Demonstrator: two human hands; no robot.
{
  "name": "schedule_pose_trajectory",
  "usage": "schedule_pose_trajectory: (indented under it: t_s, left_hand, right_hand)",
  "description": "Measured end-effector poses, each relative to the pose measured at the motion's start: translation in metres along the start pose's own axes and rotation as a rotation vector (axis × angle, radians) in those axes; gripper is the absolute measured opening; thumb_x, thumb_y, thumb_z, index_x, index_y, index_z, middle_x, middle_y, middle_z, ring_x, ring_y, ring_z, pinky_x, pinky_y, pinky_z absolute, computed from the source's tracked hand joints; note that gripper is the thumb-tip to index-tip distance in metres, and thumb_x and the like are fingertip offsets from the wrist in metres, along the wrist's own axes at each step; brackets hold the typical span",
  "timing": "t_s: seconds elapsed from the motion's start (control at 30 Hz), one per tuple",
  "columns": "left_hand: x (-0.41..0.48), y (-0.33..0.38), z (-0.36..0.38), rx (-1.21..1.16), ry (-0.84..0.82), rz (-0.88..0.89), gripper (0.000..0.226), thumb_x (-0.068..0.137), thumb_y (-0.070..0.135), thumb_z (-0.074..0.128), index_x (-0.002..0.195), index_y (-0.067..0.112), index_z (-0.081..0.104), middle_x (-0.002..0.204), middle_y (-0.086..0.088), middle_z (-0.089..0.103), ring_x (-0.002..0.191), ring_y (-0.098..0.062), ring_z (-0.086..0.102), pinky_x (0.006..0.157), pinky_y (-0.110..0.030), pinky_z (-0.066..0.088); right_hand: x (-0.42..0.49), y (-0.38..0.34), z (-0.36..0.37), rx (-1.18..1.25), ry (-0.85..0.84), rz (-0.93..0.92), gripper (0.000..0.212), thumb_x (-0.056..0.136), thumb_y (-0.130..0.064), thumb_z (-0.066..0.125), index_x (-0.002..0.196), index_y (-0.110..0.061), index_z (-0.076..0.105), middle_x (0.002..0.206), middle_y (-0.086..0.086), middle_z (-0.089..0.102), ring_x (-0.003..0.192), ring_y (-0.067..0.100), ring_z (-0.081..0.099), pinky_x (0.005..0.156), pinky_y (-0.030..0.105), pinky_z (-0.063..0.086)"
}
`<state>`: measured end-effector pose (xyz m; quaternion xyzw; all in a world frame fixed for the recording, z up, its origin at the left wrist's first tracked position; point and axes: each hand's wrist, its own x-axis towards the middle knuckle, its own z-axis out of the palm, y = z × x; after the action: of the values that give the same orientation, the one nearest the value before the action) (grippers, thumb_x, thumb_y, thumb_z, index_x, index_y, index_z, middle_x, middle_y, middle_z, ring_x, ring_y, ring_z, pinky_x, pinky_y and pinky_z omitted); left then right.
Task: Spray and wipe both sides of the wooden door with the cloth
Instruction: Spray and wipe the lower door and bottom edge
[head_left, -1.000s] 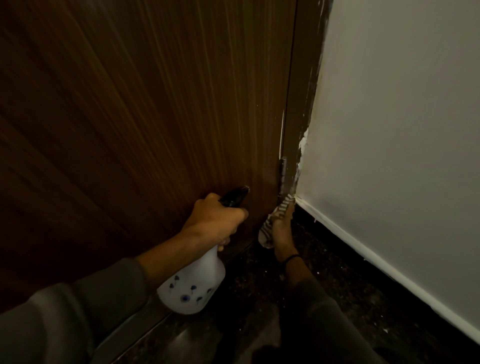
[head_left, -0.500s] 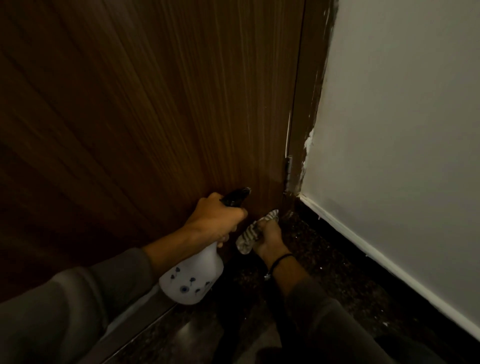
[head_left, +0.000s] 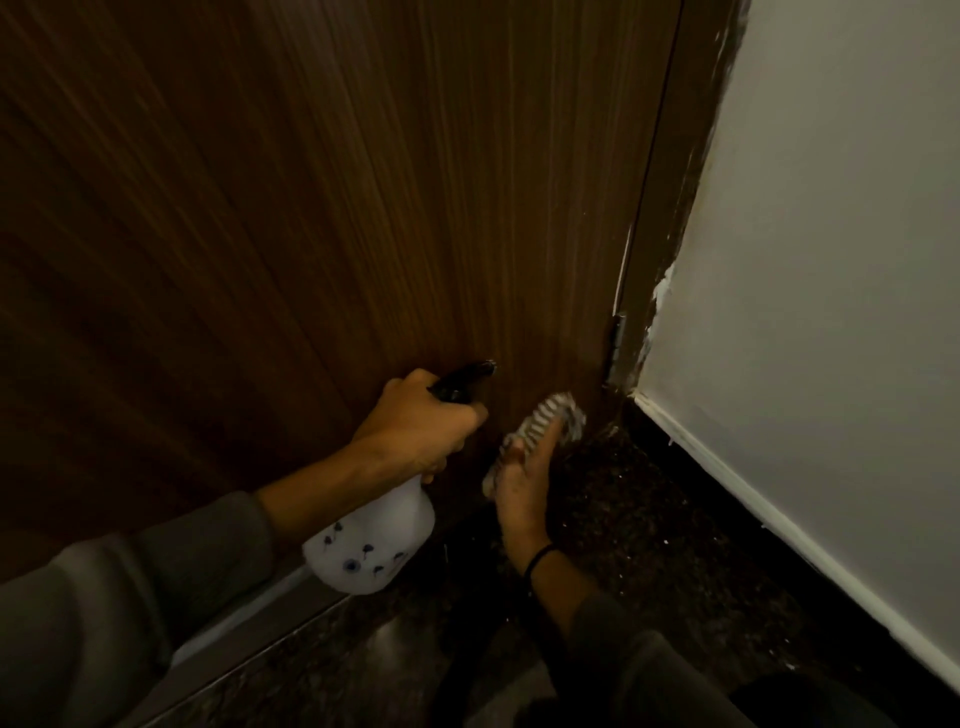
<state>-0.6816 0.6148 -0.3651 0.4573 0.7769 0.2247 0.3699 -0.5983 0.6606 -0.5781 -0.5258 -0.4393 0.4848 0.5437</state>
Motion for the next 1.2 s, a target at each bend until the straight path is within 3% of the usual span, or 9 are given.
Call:
schedule_pose_trajectory:
  t_s: [0.1, 0.3, 0.4, 0.47, 0.63, 0.83, 0.9, 1.0, 1.2]
  left_hand:
    - [-0.002, -0.008, -0.008, -0.026, 0.008, -0.023, 0.033, 0.093, 0.021, 0.069, 0.066, 0.008, 0.056, 0.035, 0.007, 0.048, 0.028, -0.010, 0.044, 0.039, -0.019, 0.040]
    - [-0.006, -0.020, -0.018, -0.003, 0.032, -0.020, 0.034, 0.092, 0.022, 0.070, 0.064, 0.008, 0.059, 0.039, 0.005, 0.052, 0.030, -0.010, 0.046, 0.044, -0.022, 0.042]
    - [-0.009, -0.024, -0.021, 0.003, 0.023, -0.011, 0.032, 0.092, 0.023, 0.070, 0.066, 0.009, 0.060, 0.039, 0.007, 0.052, 0.031, -0.009, 0.047, 0.043, -0.021, 0.041]
    - [-0.013, -0.027, -0.023, 0.004, 0.035, 0.000, 0.034, 0.093, 0.023, 0.069, 0.064, 0.009, 0.059, 0.038, 0.007, 0.052, 0.032, -0.009, 0.048, 0.043, -0.021, 0.041]
    - [-0.024, -0.041, -0.033, -0.008, 0.087, -0.007, 0.035, 0.094, 0.022, 0.069, 0.064, 0.008, 0.059, 0.036, 0.006, 0.051, 0.031, -0.010, 0.048, 0.041, -0.021, 0.040]
    - [-0.041, -0.063, -0.039, 0.002, 0.086, -0.038, 0.035, 0.095, 0.021, 0.068, 0.064, 0.005, 0.060, 0.038, 0.005, 0.052, 0.033, -0.010, 0.050, 0.043, -0.021, 0.042]
    - [-0.046, -0.072, -0.041, 0.002, 0.090, -0.062, 0.037, 0.096, 0.022, 0.068, 0.064, 0.006, 0.061, 0.040, 0.003, 0.053, 0.034, -0.011, 0.051, 0.044, -0.021, 0.044]
    - [-0.049, -0.082, -0.044, 0.005, 0.069, -0.090, 0.036, 0.096, 0.022, 0.067, 0.066, 0.005, 0.061, 0.044, -0.001, 0.053, 0.037, -0.014, 0.051, 0.050, -0.025, 0.047]
    - [-0.047, -0.099, -0.040, 0.025, 0.025, -0.152, 0.024, 0.094, 0.024, 0.070, 0.075, 0.008, 0.067, 0.044, 0.001, 0.055, 0.038, -0.013, 0.051, 0.052, -0.027, 0.050]
  right_hand:
    - [0.022, 0.050, -0.002, 0.200, -0.051, 0.477, 0.032, 0.112, -0.038, 0.026, 0.102, -0.029, 0.056, 0.107, 0.014, 0.057, 0.081, 0.019, 0.064, 0.069, 0.031, 0.055]
    - [0.032, 0.029, -0.001, 0.468, 0.022, 0.774, 0.058, 0.112, -0.039, 0.023, 0.058, -0.019, 0.033, 0.060, 0.004, 0.029, 0.038, 0.016, 0.032, 0.043, 0.029, 0.029]
    - [0.026, -0.017, 0.005, 0.576, 0.004, 0.749, 0.044, 0.111, -0.040, 0.024, 0.096, -0.016, 0.058, 0.076, 0.003, 0.048, 0.055, 0.014, 0.052, 0.054, 0.029, 0.048]
    - [0.011, -0.053, 0.017, 0.551, 0.020, 0.603, 0.044, 0.111, -0.033, 0.028, 0.154, -0.033, 0.032, 0.120, 0.001, 0.055, 0.106, 0.023, 0.061, 0.092, 0.043, 0.053]
    - [-0.033, -0.087, 0.025, 0.162, -0.089, 0.032, 0.068, 0.109, -0.016, 0.036, 0.159, -0.044, 0.001, 0.169, -0.011, 0.006, 0.153, 0.013, 0.018, 0.124, 0.036, 0.021]
    - [-0.030, -0.008, 0.031, 0.122, -0.009, 0.281, 0.057, 0.108, -0.029, 0.033, 0.159, -0.040, 0.009, 0.164, -0.005, 0.022, 0.142, 0.017, 0.035, 0.121, 0.037, 0.027]
    - [-0.023, 0.019, 0.033, 0.187, -0.051, 0.557, 0.029, 0.111, -0.041, 0.023, 0.128, -0.034, 0.047, 0.114, 0.005, 0.060, 0.092, 0.019, 0.061, 0.090, 0.033, 0.051]
    - [-0.023, 0.040, 0.028, 0.326, -0.079, 0.780, 0.052, 0.112, -0.037, 0.022, 0.069, -0.019, 0.044, 0.060, 0.007, 0.041, 0.051, 0.020, 0.038, 0.046, 0.027, 0.040]
    - [-0.029, -0.013, 0.007, 0.460, -0.094, 0.914, 0.033, 0.105, 0.004, 0.029, 0.082, -0.012, 0.047, 0.082, 0.005, 0.048, 0.069, 0.018, 0.046, 0.069, 0.032, 0.045]
